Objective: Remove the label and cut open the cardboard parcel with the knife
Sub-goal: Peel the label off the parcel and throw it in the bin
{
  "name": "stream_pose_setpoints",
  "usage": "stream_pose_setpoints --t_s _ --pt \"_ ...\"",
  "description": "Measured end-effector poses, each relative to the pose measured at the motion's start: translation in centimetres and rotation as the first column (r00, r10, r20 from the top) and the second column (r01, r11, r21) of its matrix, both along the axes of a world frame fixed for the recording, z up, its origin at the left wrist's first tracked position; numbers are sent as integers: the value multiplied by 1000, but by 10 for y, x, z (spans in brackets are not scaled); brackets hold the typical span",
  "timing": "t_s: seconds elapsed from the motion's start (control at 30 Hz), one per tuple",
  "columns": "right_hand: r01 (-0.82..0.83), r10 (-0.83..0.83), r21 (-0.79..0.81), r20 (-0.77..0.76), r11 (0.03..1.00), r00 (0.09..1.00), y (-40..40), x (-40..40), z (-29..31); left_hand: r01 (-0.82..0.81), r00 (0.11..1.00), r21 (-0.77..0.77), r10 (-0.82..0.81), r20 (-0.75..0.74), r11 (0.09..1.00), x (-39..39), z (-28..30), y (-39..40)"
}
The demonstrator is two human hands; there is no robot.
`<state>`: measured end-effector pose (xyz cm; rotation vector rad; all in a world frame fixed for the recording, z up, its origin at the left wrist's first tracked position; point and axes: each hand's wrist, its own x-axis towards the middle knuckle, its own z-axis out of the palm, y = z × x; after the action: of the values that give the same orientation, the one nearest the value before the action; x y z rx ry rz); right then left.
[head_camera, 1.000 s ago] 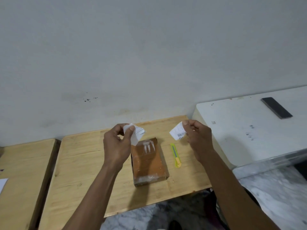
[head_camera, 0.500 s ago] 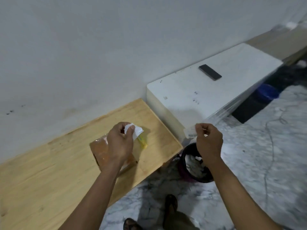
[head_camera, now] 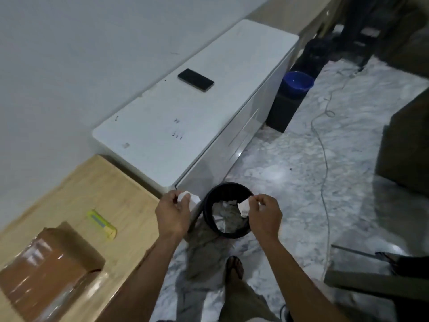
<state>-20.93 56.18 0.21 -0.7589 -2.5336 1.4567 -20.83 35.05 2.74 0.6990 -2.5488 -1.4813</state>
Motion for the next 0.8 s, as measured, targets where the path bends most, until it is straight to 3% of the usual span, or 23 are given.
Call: stream_pose_setpoints --t_s 0.2,0.3,0.6,0.8 --pt "104 -99 -12 198 995 975 43 -20 -63 44 986 0 -43 161 999 -41 -52 79" --pt "95 -93 2 227 995 969 51 -50 -91 109 981 -45 -100 169 993 -67 -85 104" --pt "40 -53 59 236 997 970 65 -126 -175 67 964 -24 -58 258 997 -133 -180 144" --pt "-19 28 -30 357 999 934 68 -142 -192 60 949 3 -58 310 998 -152 -193 146"
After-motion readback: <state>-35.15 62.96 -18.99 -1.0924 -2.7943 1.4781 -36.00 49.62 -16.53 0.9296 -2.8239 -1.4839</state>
